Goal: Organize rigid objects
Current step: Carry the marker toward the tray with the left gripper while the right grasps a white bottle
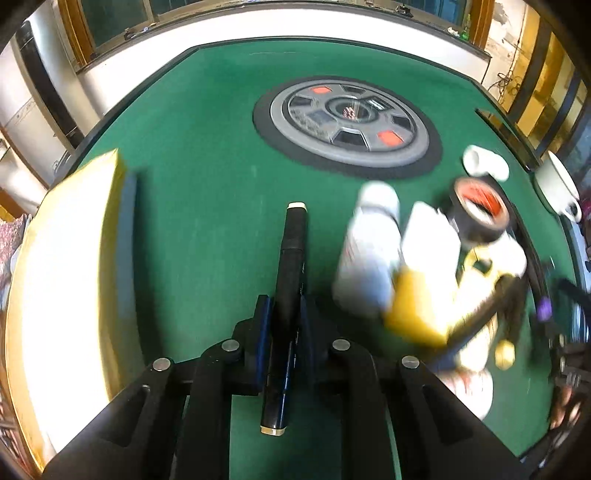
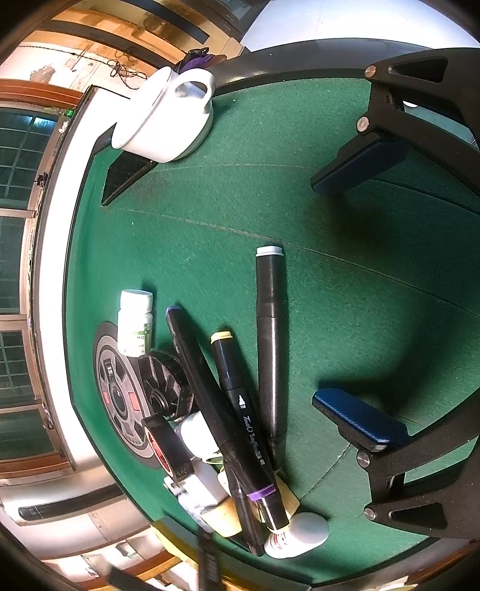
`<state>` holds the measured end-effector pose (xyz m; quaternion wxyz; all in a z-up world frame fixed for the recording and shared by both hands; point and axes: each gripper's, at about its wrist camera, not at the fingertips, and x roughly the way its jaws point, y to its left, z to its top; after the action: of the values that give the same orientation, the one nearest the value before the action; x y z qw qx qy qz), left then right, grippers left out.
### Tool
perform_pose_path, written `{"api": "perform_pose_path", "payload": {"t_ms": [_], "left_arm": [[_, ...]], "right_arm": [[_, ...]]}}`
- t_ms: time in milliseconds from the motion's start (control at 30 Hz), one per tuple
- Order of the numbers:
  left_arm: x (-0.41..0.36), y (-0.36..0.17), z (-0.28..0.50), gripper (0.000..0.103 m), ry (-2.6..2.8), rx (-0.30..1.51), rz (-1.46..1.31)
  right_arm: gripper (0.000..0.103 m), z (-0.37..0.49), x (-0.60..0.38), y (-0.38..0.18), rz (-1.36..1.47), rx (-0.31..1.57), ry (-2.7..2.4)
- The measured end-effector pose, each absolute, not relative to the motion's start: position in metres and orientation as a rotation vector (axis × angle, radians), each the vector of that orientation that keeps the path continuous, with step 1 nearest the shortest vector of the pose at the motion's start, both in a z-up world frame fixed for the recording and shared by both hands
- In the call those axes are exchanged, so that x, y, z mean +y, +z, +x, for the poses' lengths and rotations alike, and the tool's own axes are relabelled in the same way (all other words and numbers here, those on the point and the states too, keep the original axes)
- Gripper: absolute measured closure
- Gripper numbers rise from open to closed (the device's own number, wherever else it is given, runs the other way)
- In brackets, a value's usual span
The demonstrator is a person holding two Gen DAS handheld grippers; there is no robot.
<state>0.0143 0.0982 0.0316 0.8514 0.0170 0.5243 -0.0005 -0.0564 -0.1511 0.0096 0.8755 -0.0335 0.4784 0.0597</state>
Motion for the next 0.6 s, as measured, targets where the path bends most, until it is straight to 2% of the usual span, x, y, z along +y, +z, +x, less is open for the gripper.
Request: {"api": "perform_pose_path", "payload": {"t_ms": [200,267,333,367,433,600], "left_arm": [[0.097,0.027,-0.024,0.089,0.010,1.060,-0.010],[0.097,0.022,-0.021,0.089,0.000,1.083,-0.031],[0.097,0.020,-0.020,0.089,0.008,1.069,-0.027],[0.095,0.019,-0.021,0.088,0.008,1.067,-0.003],[0.095,0.018,-0.017,0.089,-0.003,1.077,0.005],[0.093,0.018,-0.029,0.090,-0.012,1.033,0.030]], "right_arm": [[0.001,-0.062,-0.149,0.013,-0.029,0.992,0.229],[0.010,-0.066,-0.147,0.017,0.001,0.976,0.293],[0.031,-0.070,-0.140,0.020,0.015,0.980,0.385],[0.036,-0.072,-0.136,0.021,0.025,0.985,0.447],[0.053,-0.081,-0.125,0.028,0.030,0.987,0.586],[0.055,-0.123,-0.085,0.052,-0.144,0.936,0.828]]}}
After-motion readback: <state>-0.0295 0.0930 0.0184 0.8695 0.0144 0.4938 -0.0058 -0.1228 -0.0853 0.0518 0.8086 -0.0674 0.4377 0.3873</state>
